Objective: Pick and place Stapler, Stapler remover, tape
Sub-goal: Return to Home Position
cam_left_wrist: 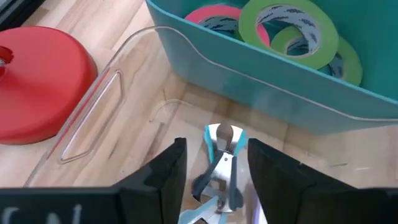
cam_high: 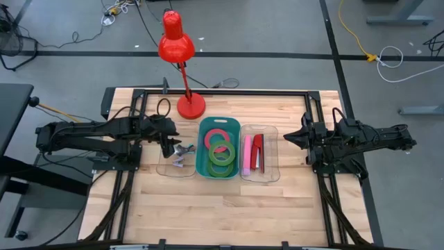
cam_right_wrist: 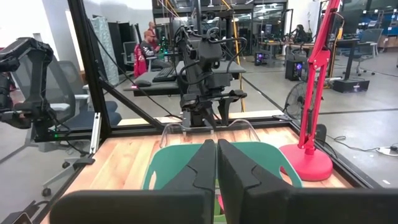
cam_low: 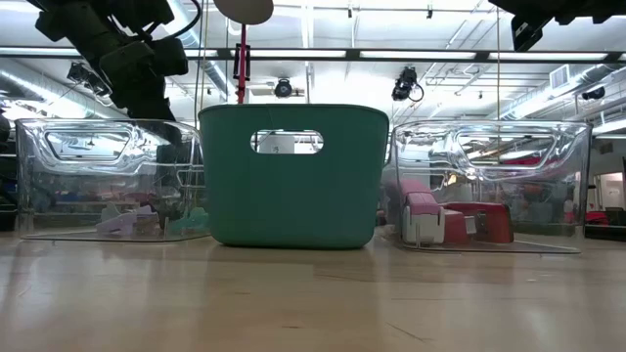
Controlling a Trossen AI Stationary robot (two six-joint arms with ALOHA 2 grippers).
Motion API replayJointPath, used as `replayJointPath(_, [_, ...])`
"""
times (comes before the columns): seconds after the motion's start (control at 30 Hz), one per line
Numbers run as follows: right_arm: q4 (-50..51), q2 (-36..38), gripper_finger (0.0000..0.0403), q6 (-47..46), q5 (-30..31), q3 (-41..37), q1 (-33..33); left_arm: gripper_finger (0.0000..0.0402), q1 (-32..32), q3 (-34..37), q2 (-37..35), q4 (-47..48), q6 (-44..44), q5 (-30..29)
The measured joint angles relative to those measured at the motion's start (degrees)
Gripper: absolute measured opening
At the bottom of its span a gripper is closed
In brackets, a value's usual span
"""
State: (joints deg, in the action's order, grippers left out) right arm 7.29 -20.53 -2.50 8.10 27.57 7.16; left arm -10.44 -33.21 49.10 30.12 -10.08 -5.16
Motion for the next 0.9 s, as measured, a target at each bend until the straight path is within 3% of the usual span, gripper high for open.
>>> replayJointPath(0.3, [0.0,0.0,0.0021,0.0,0.0,0.0,0.0,0.0162,0.0,0.0,0.0,-6.3,-4.2,4.4])
replayJointPath(0.5, [0.0,0.0,0.0021,0.1,0.0,0.0,0.0,0.0105,0.0,0.0,0.0,-14.1,-3.2,8.3])
replayJointPath(0.77, [0.0,0.0,0.0021,0.1,0.0,0.0,0.0,0.001,1.3,-0.1,0.0,-17.0,-0.6,9.9])
replayJointPath(0.9, [0.0,0.0,0.0021,0.1,0.0,0.0,0.0,0.0009,2.3,-0.1,0.0,-18.7,0.9,9.7])
